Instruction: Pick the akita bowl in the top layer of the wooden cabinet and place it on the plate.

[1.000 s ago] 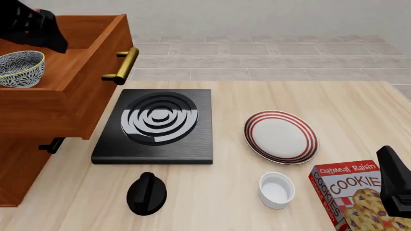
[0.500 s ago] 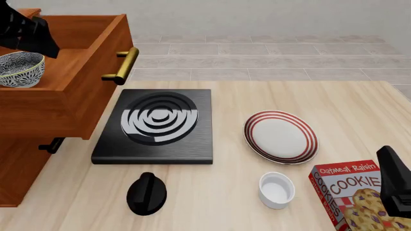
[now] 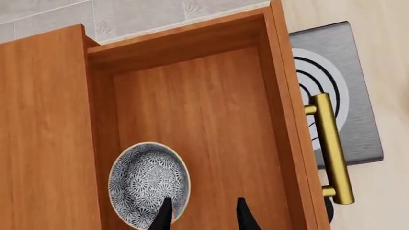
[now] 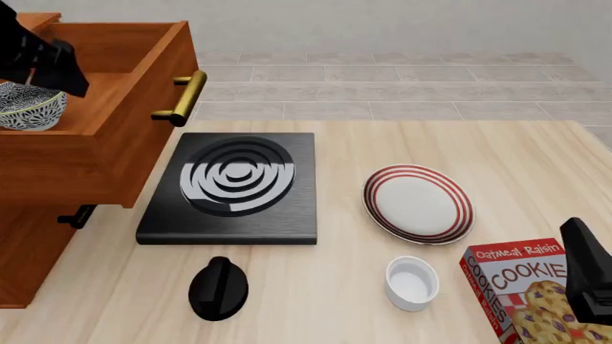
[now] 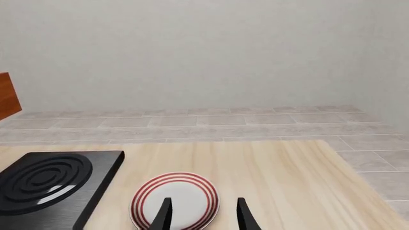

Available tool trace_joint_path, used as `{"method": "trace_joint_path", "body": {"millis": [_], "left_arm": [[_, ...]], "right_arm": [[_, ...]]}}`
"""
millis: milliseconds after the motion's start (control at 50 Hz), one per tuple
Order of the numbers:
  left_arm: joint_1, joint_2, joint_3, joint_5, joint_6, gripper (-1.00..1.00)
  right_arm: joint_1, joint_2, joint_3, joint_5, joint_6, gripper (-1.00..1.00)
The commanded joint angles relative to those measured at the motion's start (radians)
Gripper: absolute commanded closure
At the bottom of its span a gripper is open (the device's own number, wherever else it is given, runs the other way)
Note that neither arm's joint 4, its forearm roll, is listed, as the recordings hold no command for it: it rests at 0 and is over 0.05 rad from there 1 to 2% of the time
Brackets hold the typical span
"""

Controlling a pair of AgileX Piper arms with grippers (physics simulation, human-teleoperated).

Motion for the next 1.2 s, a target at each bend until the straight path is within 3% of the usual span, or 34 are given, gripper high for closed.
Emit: {"method": "trace_joint_path", "body": {"millis": [20,1200], "left_arm": [[0.008,0.013,0.020,-0.019,0.004,-1.00],[0.035,0.018,0.163,-0.126,0.004,-1.00]], "right_arm": [[0.001,0.000,0.000,0.001,-0.001,-1.00],[0.004,0.000,0.002,0.008,-0.014,-1.00]]}}
